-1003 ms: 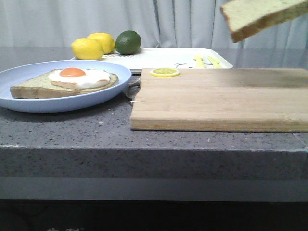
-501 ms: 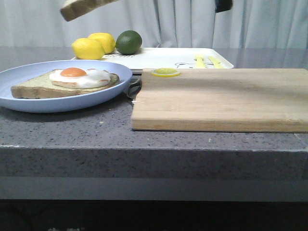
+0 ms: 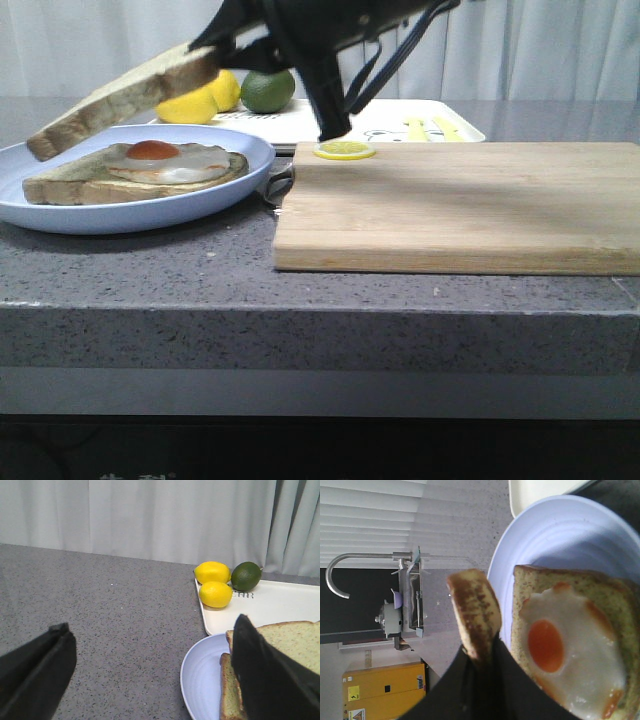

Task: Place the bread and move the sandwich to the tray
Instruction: 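Lower the bread onto the fried egg and open the right gripper, then withdraw the right gripper away from the sandwich, then grasp the rim of the blue plate with the left gripper, then lift the plate with the left gripper and carry it toward the tray, then lower the plate onto the white tray and release with the left gripper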

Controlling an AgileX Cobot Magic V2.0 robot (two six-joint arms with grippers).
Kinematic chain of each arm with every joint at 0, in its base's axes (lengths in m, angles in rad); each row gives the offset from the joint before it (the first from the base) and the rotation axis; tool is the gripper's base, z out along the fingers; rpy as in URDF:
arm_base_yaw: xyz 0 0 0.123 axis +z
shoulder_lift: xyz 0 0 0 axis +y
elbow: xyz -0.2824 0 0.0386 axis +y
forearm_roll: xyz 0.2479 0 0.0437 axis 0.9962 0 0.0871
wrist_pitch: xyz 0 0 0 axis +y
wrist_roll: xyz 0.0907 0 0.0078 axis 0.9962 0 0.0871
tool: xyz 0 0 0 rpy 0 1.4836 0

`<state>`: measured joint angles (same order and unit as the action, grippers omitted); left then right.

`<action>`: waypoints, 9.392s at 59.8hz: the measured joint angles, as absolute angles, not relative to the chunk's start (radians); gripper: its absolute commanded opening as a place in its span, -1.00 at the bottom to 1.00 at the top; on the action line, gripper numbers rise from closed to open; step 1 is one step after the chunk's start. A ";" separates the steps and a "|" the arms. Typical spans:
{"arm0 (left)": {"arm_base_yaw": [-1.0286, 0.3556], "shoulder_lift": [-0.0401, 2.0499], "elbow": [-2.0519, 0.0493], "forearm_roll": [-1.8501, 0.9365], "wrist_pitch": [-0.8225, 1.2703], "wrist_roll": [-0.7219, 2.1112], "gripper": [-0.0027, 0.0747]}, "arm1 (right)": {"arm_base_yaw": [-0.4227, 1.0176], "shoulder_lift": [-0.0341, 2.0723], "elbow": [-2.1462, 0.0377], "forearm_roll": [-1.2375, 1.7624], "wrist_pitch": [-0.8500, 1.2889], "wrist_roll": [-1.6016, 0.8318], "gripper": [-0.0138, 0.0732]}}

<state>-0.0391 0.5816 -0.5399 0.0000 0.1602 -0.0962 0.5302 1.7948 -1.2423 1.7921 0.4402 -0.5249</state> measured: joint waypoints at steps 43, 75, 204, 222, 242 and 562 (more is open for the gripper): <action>-0.039 0.582 -0.540 0.000 0.156 -0.096 0.67 | 0.528 1.856 -1.250 1.734 0.472 -0.525 -0.26; -0.039 0.582 -0.540 0.000 0.155 -0.096 0.67 | 0.450 1.852 -1.210 1.689 0.583 -0.525 0.56; -0.039 0.582 -0.540 0.000 0.155 -0.096 0.67 | 0.016 0.275 -0.423 0.619 0.424 -0.454 -0.82; -0.039 0.582 -0.540 0.000 0.153 -0.096 0.67 | 0.021 0.138 -0.335 0.621 0.345 -0.453 -0.82; -0.039 0.738 -0.629 -0.027 0.263 -0.096 0.67 | 0.021 0.138 -0.334 0.622 0.322 -0.453 -0.82; -0.137 2.588 -2.757 -0.678 1.039 0.185 0.39 | 0.021 0.138 -0.334 0.622 0.378 -0.450 -0.82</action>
<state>-0.1372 2.5878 -2.7572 -0.6775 1.0389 0.1854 0.0215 0.1375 -0.3342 0.6222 0.3780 -0.4495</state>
